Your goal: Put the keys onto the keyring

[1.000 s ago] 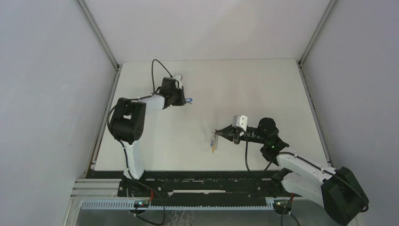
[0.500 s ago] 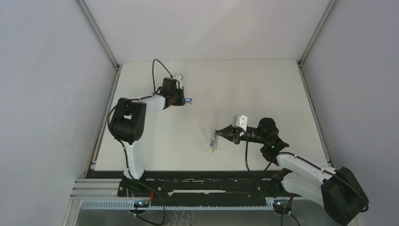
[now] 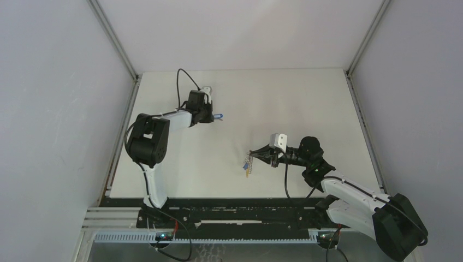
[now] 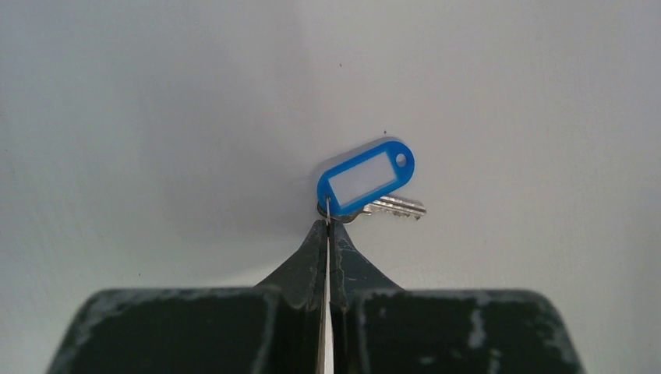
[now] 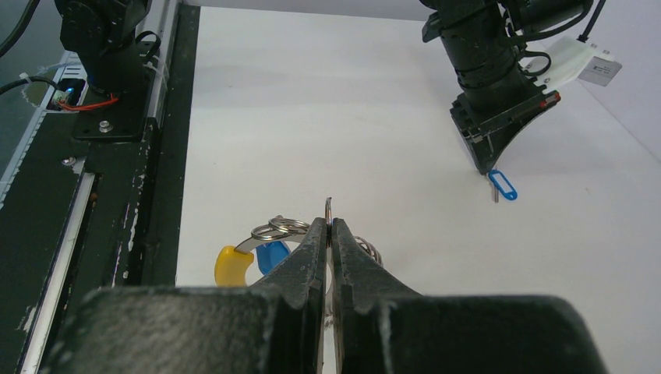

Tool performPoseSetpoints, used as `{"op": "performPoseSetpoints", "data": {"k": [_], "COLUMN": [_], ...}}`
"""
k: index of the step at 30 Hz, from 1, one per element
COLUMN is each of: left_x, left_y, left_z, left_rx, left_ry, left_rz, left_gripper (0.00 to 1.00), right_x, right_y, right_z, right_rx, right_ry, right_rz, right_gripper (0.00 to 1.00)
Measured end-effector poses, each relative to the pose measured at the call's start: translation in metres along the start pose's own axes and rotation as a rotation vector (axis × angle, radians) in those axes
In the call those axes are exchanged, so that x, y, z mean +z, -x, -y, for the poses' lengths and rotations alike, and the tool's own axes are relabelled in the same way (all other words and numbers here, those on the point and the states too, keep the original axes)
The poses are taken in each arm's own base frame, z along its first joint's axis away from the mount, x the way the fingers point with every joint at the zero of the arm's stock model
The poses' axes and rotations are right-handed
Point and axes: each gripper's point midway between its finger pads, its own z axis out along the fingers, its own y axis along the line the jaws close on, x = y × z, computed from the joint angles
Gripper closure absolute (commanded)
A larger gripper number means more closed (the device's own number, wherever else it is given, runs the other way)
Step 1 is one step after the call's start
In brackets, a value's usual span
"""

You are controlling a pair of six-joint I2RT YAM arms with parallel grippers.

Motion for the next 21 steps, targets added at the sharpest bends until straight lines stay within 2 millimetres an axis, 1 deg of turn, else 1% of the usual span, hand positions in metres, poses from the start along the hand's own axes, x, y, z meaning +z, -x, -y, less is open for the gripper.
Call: {"op": "performPoseSetpoints", "data": {"k": [4, 7, 9, 12, 16, 19, 21], "left_x": [-0.009, -0.025, -0.040, -0.062, -0.096, -0.123, -0.140], "left_y": [-0.008, -0.014, -0.012, -0.001, 0.013, 0.015, 0.013], "left_z": [0.000, 0.004, 0.010, 0.024, 0.051, 0.068, 0.075], "left_rx": [0.024, 0.056, 0.085, 0.131, 0.203, 0.256, 0.285], "left_ry": [0.000, -0.003, -0.011, -0.030, -0.065, -0.096, -0.111], "left_rz": [-0.012, -0.015, -0.001, 0.042, 0.099, 0.125, 0.132], "left_gripper": [1.00, 1.00, 1.00, 1.00, 1.00, 1.00, 1.00], "right_x": [0.000, -0.001, -0.001, -0.002, -0.003, -0.005, -0.006], "right_y": [0.000, 0.002, 0.005, 0.008, 0.015, 0.023, 0.028], "right_z": [0.000, 0.000, -0.001, -0.002, -0.004, -0.006, -0.007], "right_rx": [0.000, -0.006, -0.011, -0.013, -0.019, -0.031, -0.040], "right_ry": [0.000, -0.001, 0.001, 0.005, 0.007, 0.009, 0.011], "right_rz": [0.000, 0.006, 0.012, 0.020, 0.037, 0.056, 0.068], "right_gripper": [1.00, 1.00, 1.00, 1.00, 1.00, 1.00, 1.00]}}
